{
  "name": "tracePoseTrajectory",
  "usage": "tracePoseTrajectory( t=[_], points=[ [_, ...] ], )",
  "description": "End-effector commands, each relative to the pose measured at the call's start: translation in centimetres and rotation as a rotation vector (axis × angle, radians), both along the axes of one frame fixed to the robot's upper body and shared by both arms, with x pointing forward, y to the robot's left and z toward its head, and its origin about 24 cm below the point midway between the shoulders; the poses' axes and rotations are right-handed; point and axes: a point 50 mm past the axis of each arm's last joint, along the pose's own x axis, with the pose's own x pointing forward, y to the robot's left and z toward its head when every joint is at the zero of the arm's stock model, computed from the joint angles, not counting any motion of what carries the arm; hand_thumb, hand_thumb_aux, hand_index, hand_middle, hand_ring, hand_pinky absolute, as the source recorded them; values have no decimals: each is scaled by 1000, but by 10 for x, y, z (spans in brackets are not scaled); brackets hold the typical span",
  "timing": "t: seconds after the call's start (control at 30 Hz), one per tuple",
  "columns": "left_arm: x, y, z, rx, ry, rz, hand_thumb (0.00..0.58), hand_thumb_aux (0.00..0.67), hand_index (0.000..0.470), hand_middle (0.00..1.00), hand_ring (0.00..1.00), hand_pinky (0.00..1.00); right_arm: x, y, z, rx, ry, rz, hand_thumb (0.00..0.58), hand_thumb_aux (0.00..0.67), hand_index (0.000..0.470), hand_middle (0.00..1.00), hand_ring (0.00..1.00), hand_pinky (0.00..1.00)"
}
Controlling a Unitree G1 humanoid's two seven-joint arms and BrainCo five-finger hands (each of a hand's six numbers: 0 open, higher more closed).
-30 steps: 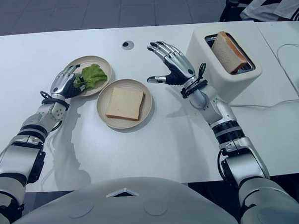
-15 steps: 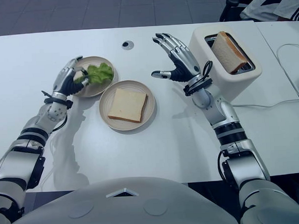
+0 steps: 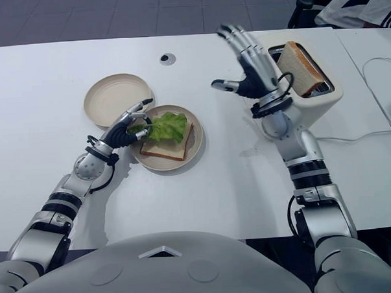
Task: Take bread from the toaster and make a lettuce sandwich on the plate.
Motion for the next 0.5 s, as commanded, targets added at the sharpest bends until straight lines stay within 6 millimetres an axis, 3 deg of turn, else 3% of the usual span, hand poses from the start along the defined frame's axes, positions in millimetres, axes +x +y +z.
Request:
tracePoseTrajectory(
  t=[0.03, 0.07, 0.1, 0.13, 0.17, 0.3, 0.4, 0.5],
  points=[
    [3, 6, -9, 87, 32, 35, 580, 670, 470, 0, 0, 0, -25, -33, 35, 72, -151, -94, 0, 0, 0, 0, 0, 0],
    [3, 6, -10, 96, 30, 39, 580, 670, 470, 0, 0, 0, -32, -42, 43, 82, -194, -128, 0, 0, 0, 0, 0, 0],
    [3, 6, -11, 98, 29, 37, 531, 476, 334, 0, 0, 0, -38, -51, 48, 78, -220, -163, 0, 0, 0, 0, 0, 0],
    [2, 5, -11, 101, 28, 32, 281, 189, 133, 0, 0, 0, -44, -62, 52, 47, -243, -238, 0, 0, 0, 0, 0, 0],
    [2, 4, -11, 103, 25, 30, 0, 0, 0, 0, 0, 0, -48, -72, 52, 6, -236, -314, 0, 0, 0, 0, 0, 0],
    [-1, 2, -7, 88, -15, 13, 0, 0, 0, 0, 0, 0, -43, -111, 13, -181, 13, -611, 0, 0, 0, 0, 0, 0],
    [-5, -3, -2, 62, -44, -16, 0, 0, 0, 0, 0, 0, -30, -110, -14, -249, 167, -629, 0, 0, 0, 0, 0, 0],
    [-8, -9, 5, 26, -79, -47, 0, 0, 0, 0, 0, 0, -20, -109, -25, -282, 238, -635, 0, 0, 0, 0, 0, 0]
  ],
)
